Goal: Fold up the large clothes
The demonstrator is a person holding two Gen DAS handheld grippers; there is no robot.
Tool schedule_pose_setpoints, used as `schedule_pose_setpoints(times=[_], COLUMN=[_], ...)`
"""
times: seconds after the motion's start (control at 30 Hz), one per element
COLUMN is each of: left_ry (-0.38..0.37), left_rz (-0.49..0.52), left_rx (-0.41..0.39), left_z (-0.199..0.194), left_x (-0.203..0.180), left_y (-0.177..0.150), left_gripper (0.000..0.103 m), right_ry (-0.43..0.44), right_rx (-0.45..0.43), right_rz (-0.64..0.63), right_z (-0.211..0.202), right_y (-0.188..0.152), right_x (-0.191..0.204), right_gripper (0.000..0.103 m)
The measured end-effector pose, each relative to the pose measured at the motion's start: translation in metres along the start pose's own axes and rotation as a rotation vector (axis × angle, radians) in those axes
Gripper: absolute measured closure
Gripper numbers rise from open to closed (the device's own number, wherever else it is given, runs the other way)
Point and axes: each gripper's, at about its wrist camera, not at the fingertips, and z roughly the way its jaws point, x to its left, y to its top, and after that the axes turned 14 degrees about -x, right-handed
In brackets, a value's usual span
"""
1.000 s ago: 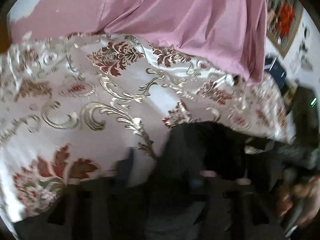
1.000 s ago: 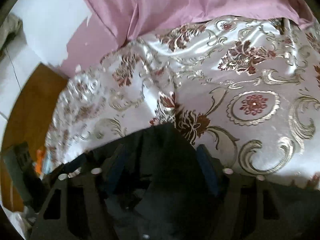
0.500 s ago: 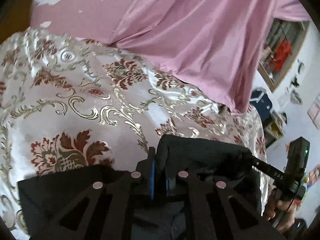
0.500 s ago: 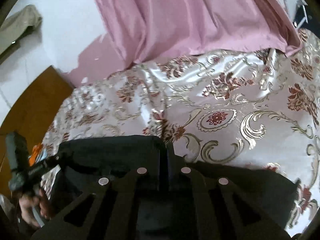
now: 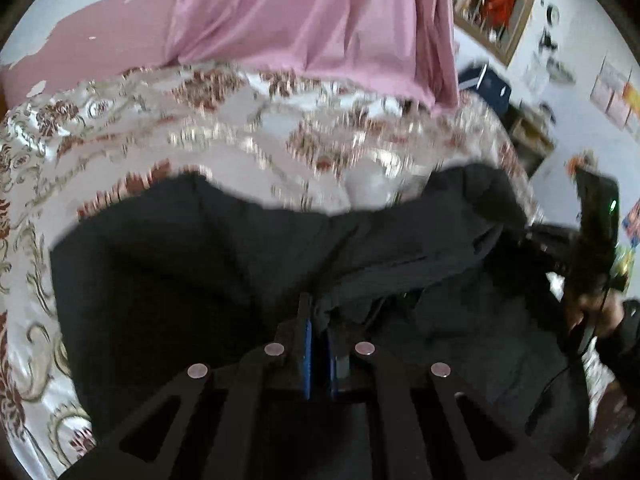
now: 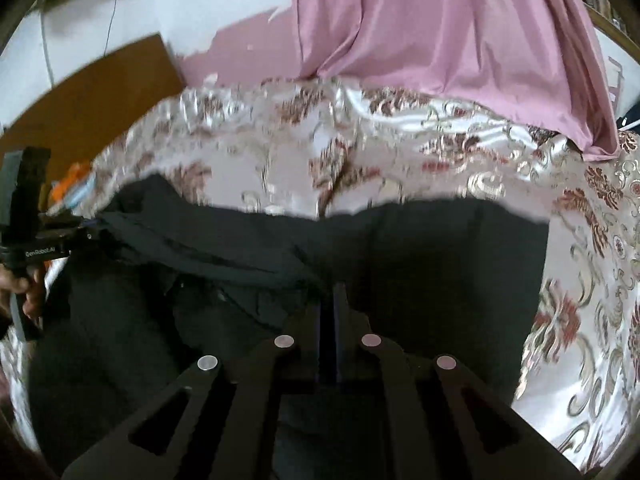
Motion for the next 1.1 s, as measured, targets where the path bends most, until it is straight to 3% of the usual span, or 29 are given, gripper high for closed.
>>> schedule_pose_setpoints(times=[0.17,0.27,0.47,0.63,0.7,0.83,0.9,0.93,1.0,1.03,1.07,1.1], left_ry=[0.039,0.060,-0.024,-0.005,0.000,-0.001,0.019,0.025,-0.018,-0.046,-0.084,-0.096], left_rz=[0.051,0.107,0.045,0.088,0.094,0.071,0.067,0.067,0.043,0.028,0.002,-0.011], left_rx=[0.034,0.015,-0.066,-0.079,-0.075,-0.048,-0.033,-0.047,-0.148,-0.194,-0.283,-0.333], left_z=[0.020,0.023,0.005,0.001,0.001,-0.007,-0.017,-0.027,-0.054,-0.064,-0.078,-0.084], left_x=[-0.003,-0.009,0.003,-0.006,-0.008,-0.008,-0.007,-0.007,-0.006,-0.005,-0.004,-0.004], left_y=[-0.024,-0.034,-0.030,-0.028,-0.027,-0.022,-0.019,-0.018,-0.012,-0.010,-0.003,0.001], left_gripper=[0.097,0.097,0.097,0.097,0.097,0.092,0.068,0.063,0.047,0.039,0.022,0.020], right_ry=[-0.023,-0.042,-0.002,0.080,0.115,0.101,0.086,0.094,0.108,0.110,0.121,0.140], right_rx=[0.055,0.072,0.009,-0.168,-0.197,-0.126,0.017,0.082,0.167,0.172,0.169,0.165], right_rz=[-0.034,-0.038,0.003,0.015,0.020,0.078,0.122,0.145,0.154,0.148,0.143,0.146], right_z=[0.017,0.025,0.004,-0.048,-0.051,-0.017,0.021,0.038,0.056,0.056,0.055,0.053], right_y=[-0.027,-0.038,-0.037,-0.012,0.005,0.030,0.030,0.024,0.010,0.003,0.000,-0.005], right_x=[0.006,0.008,0.006,0.010,0.016,0.021,0.020,0.019,0.020,0.021,0.021,0.020], right_gripper=[0.098,0.098,0.093,0.092,0.090,0.087,0.087,0.087,0.087,0.087,0.087,0.087])
